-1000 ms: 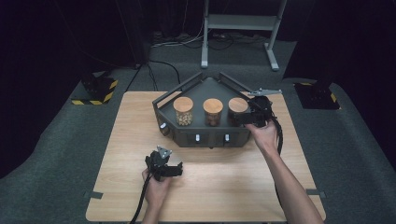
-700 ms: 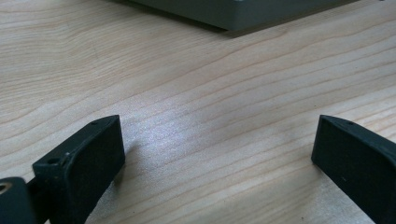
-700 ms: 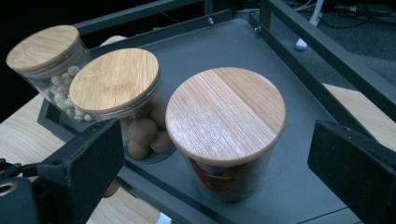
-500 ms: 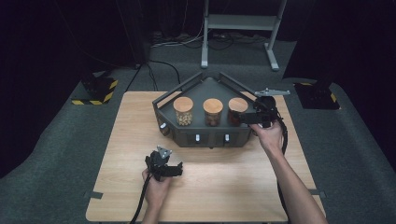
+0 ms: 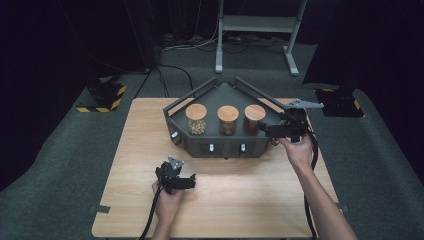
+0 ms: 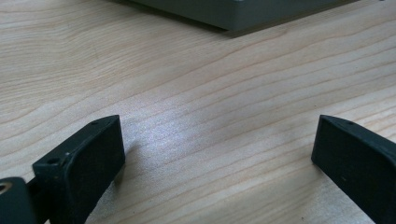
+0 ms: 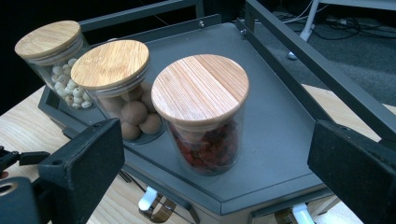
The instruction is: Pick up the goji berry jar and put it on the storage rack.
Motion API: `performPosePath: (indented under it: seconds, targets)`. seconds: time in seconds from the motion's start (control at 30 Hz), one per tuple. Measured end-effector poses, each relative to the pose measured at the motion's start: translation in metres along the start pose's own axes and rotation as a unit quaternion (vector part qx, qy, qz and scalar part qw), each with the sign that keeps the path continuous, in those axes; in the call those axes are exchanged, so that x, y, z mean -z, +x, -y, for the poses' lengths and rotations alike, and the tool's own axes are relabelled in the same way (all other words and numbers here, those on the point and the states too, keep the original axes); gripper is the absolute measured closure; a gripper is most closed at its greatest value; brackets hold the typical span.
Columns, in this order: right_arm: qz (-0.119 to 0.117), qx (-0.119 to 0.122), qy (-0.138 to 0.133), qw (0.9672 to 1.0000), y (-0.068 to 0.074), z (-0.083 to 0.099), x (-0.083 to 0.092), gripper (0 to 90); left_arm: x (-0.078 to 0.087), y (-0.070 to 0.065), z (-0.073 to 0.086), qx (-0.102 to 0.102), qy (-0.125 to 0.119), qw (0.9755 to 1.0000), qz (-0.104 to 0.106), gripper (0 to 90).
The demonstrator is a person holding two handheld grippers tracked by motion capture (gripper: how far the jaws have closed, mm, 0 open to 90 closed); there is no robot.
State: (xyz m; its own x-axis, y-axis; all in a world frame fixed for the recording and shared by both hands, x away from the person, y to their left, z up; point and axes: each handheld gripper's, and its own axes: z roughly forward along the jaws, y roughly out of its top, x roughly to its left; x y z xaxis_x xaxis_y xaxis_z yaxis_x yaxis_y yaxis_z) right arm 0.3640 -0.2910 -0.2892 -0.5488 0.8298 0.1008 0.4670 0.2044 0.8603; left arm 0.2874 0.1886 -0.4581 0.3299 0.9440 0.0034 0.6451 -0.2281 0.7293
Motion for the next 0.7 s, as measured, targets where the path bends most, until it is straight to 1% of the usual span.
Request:
performPosePath:
  seconds: [0.07, 0.17, 0.37, 0.53, 0.7]
  targets:
    - [0.0, 0.001, 0.002, 1.0, 0.001, 0.001, 0.0, 3.6, 0.0, 0.0, 0.0, 0.0, 0.0, 1.0, 0.0, 2.6]
    - [0.003, 0.01, 0.006, 0.9999, 0.004, 0.002, 0.001, 3.6, 0.0, 0.0, 0.0, 0.0, 0.0, 1.0, 0.001, 2.7]
    - [0.006, 0.013, 0.002, 0.9999, 0.004, 0.004, 0.008, 3.7, 0.0, 0.001, 0.0, 0.0, 0.0, 1.0, 0.001, 2.7]
    - [0.008, 0.009, -0.005, 0.9999, 0.0, 0.007, 0.013, 3.7, 0.0, 0.001, 0.0, -0.001, 0.0, 1.0, 0.001, 2.7]
    - [0.012, 0.015, -0.007, 0.9998, -0.002, 0.01, 0.019, 3.7, 0.0, 0.001, 0.0, -0.001, 0.0, 1.0, 0.001, 2.7]
